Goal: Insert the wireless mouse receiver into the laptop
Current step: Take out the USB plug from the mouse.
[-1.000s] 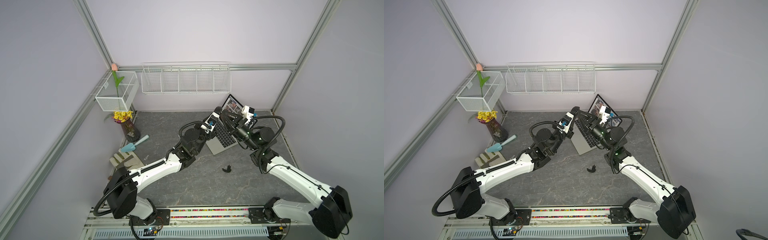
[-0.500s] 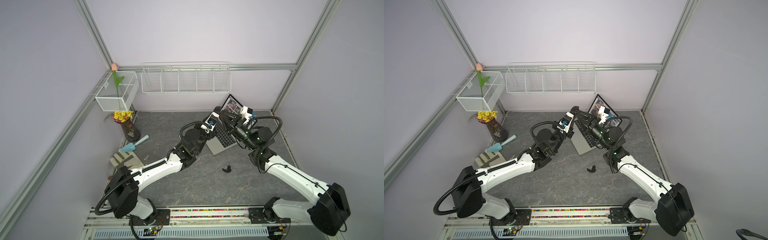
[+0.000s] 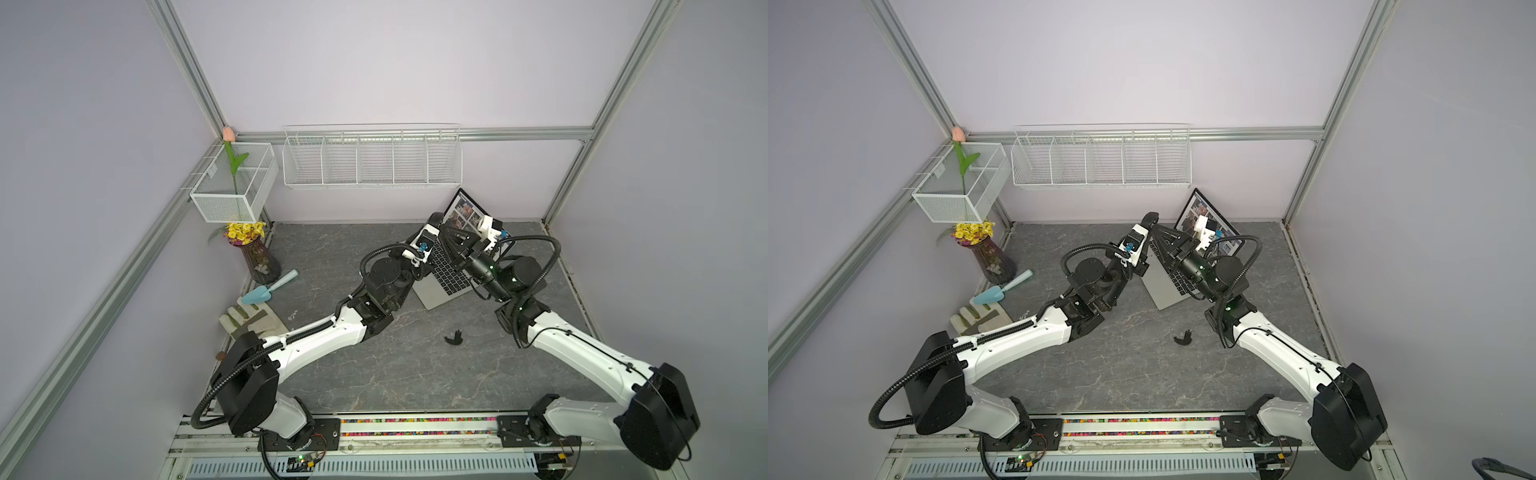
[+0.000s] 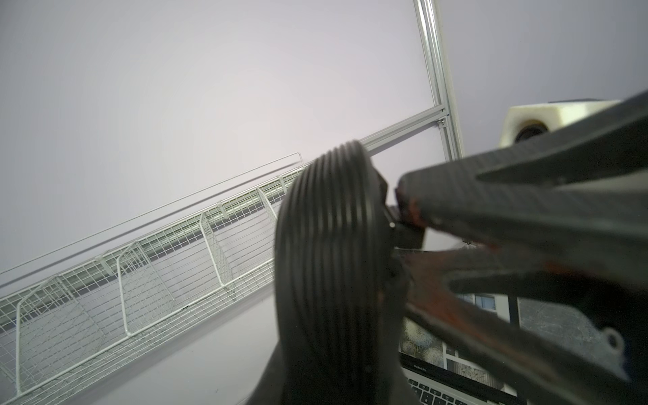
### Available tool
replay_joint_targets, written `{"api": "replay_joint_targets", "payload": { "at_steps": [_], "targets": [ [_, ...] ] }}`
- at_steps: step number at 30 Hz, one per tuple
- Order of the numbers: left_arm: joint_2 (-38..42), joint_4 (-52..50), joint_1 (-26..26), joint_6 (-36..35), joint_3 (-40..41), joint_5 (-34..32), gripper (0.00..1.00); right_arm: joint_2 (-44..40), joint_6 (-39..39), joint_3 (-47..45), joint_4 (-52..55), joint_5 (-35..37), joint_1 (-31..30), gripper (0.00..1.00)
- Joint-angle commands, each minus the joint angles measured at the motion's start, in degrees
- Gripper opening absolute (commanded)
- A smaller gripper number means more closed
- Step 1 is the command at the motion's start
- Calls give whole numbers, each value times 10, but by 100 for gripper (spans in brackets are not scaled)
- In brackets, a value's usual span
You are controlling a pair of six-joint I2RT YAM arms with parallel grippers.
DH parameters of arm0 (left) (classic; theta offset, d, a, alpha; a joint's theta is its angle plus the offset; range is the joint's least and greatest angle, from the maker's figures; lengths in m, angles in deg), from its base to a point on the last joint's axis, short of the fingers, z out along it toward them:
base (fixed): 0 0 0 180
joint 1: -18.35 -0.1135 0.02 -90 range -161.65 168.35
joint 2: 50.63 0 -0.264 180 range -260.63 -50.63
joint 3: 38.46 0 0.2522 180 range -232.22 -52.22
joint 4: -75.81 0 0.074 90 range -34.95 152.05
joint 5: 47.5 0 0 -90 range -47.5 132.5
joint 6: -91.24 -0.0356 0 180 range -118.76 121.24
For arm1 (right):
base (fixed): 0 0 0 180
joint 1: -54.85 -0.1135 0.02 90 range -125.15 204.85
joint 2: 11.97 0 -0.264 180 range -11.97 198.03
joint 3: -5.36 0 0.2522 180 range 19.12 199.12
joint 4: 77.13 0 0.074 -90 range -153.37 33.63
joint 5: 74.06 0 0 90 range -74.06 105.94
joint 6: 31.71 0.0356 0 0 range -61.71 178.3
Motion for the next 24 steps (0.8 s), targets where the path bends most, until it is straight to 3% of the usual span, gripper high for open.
{"api": "replay_joint_targets", "payload": {
  "at_steps": [1,24],
  "targets": [
    [-4,27,3,-8,-7,1,0,-5,-3,0,-42,8,-6,28],
    [-18,50,-2,-53,14,32,0,-7,-10,21,-38,2,-3,24]
  ]
}}
